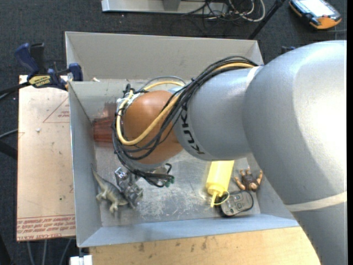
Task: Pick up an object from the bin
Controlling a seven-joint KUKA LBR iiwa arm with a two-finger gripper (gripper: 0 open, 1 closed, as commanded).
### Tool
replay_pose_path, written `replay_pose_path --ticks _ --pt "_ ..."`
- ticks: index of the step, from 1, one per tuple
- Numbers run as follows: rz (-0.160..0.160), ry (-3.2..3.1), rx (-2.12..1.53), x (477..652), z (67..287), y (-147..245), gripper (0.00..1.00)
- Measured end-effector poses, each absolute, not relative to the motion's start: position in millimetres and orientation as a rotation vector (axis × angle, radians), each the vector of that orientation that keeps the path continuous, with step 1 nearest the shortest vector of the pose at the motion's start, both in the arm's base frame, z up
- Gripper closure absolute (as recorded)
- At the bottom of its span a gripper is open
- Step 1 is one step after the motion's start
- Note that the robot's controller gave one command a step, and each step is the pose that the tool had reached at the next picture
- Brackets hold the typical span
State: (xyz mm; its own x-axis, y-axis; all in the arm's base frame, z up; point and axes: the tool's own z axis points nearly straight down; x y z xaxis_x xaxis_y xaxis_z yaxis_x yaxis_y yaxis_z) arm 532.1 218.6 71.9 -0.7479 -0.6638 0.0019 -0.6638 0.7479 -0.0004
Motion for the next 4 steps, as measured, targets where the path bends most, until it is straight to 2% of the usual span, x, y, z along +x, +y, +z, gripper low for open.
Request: replay_pose_path --ticks 4 --pt "0.000 -2.935 1.115 532.1 71.9 218.7 1.00"
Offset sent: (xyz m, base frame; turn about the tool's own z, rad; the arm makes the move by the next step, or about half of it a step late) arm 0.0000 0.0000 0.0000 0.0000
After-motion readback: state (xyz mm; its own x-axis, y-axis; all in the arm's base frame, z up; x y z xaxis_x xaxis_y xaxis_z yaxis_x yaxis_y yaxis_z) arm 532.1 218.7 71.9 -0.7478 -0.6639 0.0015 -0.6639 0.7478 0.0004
